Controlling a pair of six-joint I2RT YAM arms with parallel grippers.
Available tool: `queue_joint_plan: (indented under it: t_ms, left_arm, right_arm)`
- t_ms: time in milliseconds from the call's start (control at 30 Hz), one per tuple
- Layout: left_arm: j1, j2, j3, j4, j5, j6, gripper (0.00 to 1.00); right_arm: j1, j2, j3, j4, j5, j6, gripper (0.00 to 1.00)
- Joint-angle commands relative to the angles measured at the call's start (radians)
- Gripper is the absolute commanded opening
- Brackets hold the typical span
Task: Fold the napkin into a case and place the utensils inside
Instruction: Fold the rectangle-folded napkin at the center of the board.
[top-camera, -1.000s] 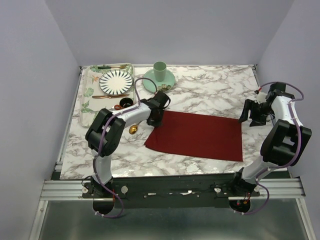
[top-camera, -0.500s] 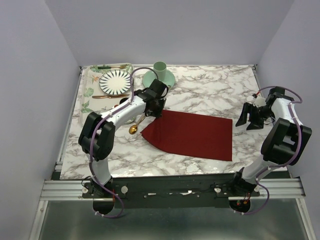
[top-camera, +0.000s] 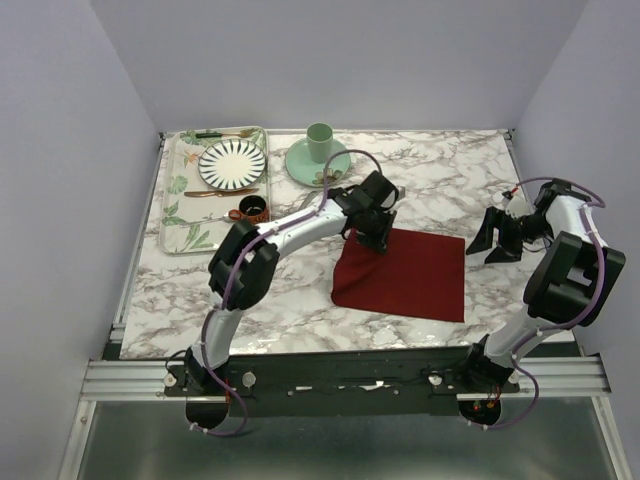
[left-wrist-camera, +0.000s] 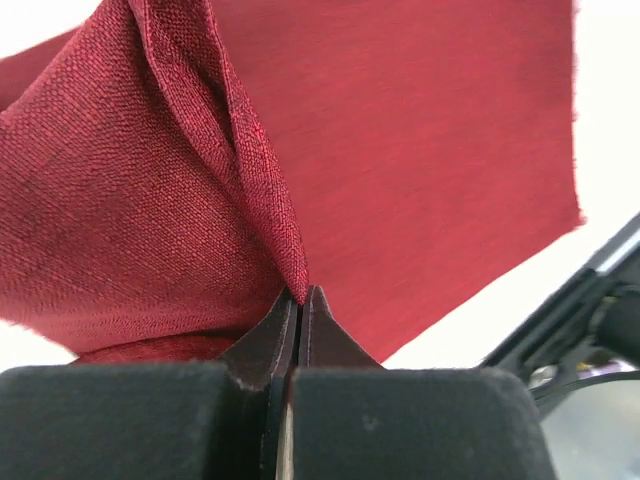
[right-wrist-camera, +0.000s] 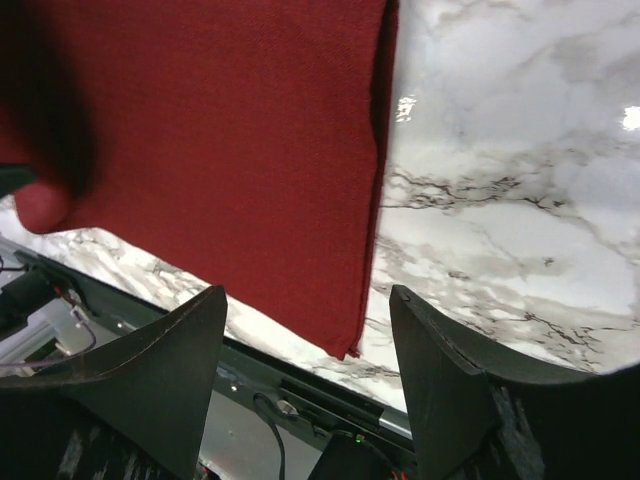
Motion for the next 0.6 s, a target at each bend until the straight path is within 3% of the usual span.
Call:
queue_joint_plan:
  t_ms: [0, 167, 433, 500, 533, 567]
  left_arm:
    - [-0.047, 0.08, 0.087, 0.077, 0.079, -0.097, 0.01]
    - [-0.074, 0.151, 0.119, 0.172, 0.139, -0.204, 0.13]
    - [-0.079, 0.242, 0.242, 0.245, 0.151, -0.304, 0.15]
    - [-0.077, 0.242, 0.23, 0.261, 0.183, -0.309, 0.31]
    - [-0.074, 0.231, 0.22, 0.28, 0.2, -0.304, 0.55]
    - [-0.071, 0.222, 0.207, 0.289, 0.219, -0.297, 0.62]
  right_arm:
    - [-0.007, 0.012, -0.01, -0.056, -0.077, -0.045, 0.75]
    - [-0.007, 0.023, -0.014, -0.059, -0.086, -0.045, 0.75]
    - [-0.006, 0.038, -0.014, -0.06, -0.093, -0.037, 0.75]
    - [-0.006, 0.038, -0.013, -0.059, -0.088, -0.042, 0.75]
    - [-0.007, 0.038, -0.013, -0.06, -0.086, -0.042, 0.75]
    - [-0.007, 0.041, -0.01, -0.06, -0.083, -0.046, 0.75]
